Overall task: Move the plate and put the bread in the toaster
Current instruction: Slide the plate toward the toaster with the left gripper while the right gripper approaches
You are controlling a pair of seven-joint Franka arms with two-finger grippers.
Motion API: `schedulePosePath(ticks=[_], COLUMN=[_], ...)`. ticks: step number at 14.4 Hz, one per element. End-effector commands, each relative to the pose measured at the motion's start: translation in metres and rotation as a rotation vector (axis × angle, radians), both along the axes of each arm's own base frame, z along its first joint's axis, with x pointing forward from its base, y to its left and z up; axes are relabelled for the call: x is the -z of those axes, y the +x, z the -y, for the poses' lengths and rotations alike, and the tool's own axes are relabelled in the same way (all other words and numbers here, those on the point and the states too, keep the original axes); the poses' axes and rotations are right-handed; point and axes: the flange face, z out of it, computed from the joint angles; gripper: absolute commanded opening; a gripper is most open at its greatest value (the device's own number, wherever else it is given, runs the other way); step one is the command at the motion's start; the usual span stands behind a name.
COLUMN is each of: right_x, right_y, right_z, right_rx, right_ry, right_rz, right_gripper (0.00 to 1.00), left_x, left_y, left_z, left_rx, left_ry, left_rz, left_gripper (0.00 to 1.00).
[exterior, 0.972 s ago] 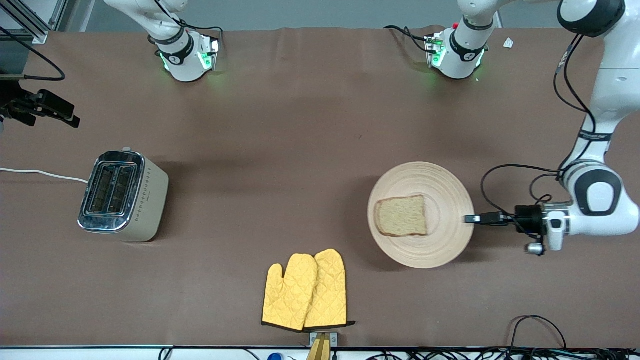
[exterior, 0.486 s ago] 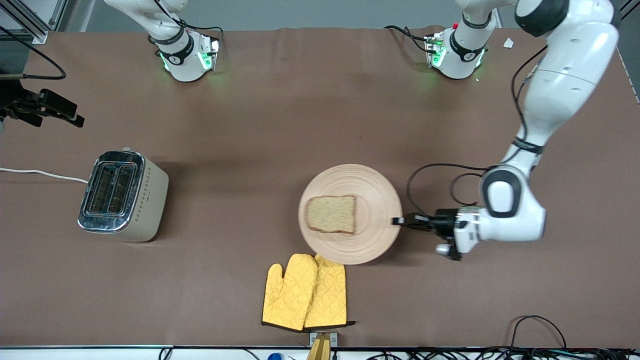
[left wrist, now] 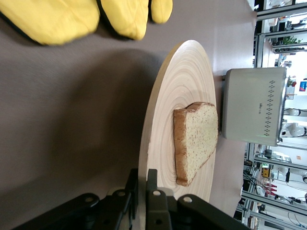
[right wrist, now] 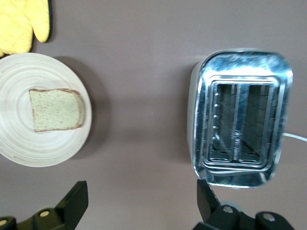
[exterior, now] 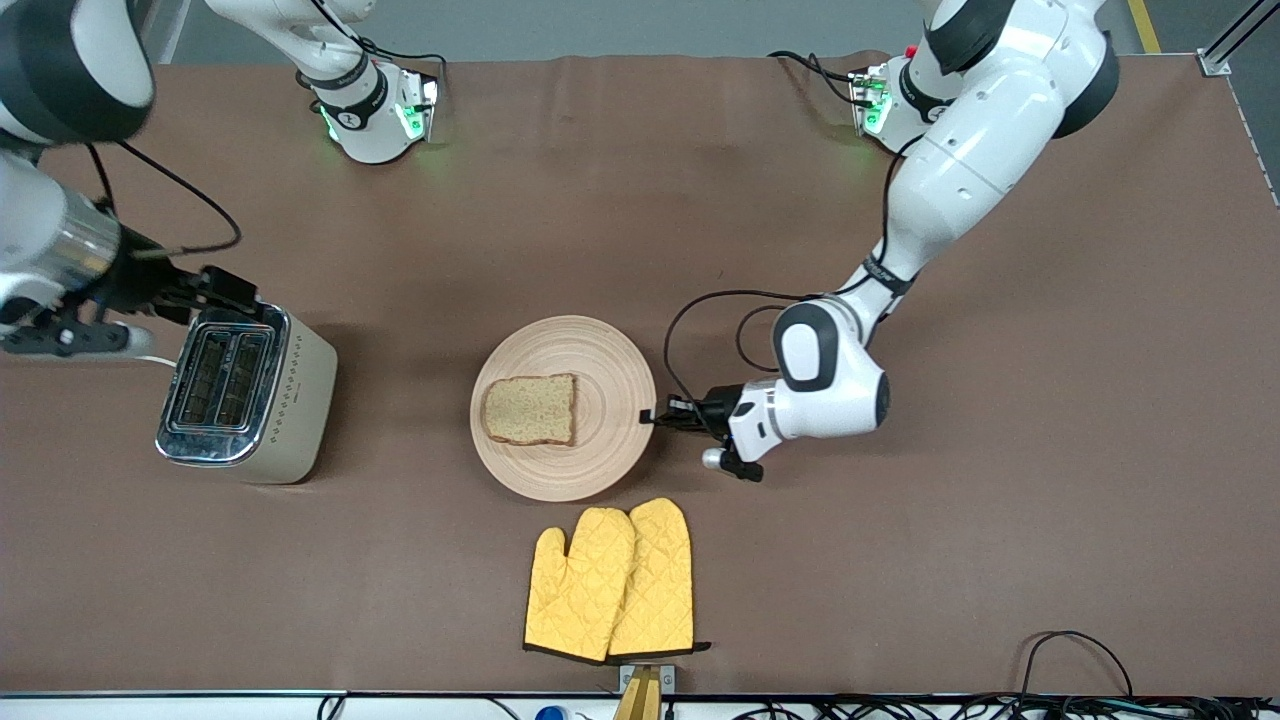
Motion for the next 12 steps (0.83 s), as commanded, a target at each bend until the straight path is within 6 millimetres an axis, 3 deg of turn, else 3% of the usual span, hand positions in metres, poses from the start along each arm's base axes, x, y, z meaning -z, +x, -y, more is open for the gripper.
schedulePosePath(ticks=[1,4,5,7,8,9,10,12], right_x=[0.033,0.068,0.084,0.102,0.109,0.114,0.121,0.137], right_y=[0.012,0.019,0.019,0.02,0.021,0.021,0.022,0.027], right_z=[0.001,-0.006,-0.015,-0.032,-0.051,-0.067,-0.079,-0.085], right_rx=[0.052,0.065,0.065,0.095,0.114,0.129,0.138,0.139], right_ry=[0.028,0.04,0.051,0.049,0.043,0.036,0.029,0.027], right_rz=[-0.043,-0.026,-0.016,-0.015,-0.021,-0.018,-0.017,-0.011], right_gripper=[1.0,1.0,1.0,1.0,1.0,1.0,1.0,1.0], left_x=[0.011,0.028,0.029,0.031,0.031,0.028,0.024,0.02], left_y=[-0.003,-0.012,-0.014,-0.031,-0.035,-0.032,-0.026,-0.02], left_z=[0.034,0.044,0.045,0.065,0.07,0.068,0.063,0.055], left_rx=[-0.041,-0.055,-0.069,-0.066,-0.078,-0.088,-0.096,-0.102], left_ry=[-0.041,-0.033,-0.043,-0.058,-0.055,-0.052,-0.054,-0.05], left_rz=[0.007,-0.009,-0.026,-0.05,-0.049,-0.041,-0.034,-0.025], left_gripper=[0.0,0.05,0.09,0.09,0.14,0.21,0.21,0.26])
